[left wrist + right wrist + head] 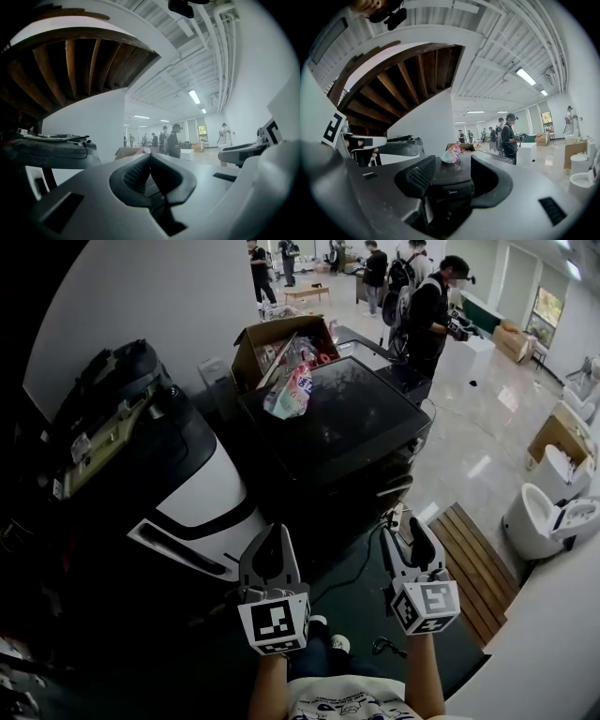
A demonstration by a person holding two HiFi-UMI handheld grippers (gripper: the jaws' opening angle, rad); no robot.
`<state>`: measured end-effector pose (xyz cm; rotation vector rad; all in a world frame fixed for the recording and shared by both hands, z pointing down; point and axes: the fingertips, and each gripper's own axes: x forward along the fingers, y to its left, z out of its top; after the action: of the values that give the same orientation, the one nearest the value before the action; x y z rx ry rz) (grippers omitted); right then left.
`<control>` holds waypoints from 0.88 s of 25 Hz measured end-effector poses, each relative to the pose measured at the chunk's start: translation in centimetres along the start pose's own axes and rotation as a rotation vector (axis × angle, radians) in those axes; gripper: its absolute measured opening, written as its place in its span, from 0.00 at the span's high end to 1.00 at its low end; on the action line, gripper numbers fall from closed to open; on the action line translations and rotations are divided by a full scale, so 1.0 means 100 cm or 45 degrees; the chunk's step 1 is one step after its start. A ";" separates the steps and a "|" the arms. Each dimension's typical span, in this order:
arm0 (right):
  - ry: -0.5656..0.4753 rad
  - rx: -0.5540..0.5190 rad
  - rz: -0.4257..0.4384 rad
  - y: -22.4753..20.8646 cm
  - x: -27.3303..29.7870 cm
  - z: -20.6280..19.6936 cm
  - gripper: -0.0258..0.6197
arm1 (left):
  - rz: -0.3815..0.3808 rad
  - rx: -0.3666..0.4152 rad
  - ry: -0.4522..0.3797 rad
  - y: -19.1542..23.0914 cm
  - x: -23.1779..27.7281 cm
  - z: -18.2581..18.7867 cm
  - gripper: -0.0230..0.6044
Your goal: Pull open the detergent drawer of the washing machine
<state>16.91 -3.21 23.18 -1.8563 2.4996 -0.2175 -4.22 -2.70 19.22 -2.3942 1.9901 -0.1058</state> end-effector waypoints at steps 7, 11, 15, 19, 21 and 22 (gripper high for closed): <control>0.048 0.024 0.026 0.000 0.029 -0.014 0.60 | 0.018 -0.009 0.049 0.013 0.024 -0.017 0.94; 0.083 0.019 0.051 0.005 0.056 -0.025 0.60 | 0.017 -0.004 0.074 0.025 0.046 -0.027 0.94; 0.100 0.036 0.059 0.006 0.086 -0.034 0.60 | -0.003 0.009 0.101 0.033 0.074 -0.035 0.94; 0.130 0.061 0.057 0.006 0.114 -0.047 0.60 | -0.016 -0.009 0.089 0.043 0.103 -0.042 0.94; 0.151 0.068 0.058 0.006 0.125 -0.056 0.60 | -0.012 -0.040 0.054 0.047 0.117 -0.046 0.94; 0.159 0.074 0.058 0.005 0.131 -0.060 0.60 | -0.014 -0.045 0.053 0.048 0.124 -0.049 0.94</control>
<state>11.98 -14.94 29.94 -1.8159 2.5824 -0.4126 -7.03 -15.61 24.23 -2.4447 2.0128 -0.1233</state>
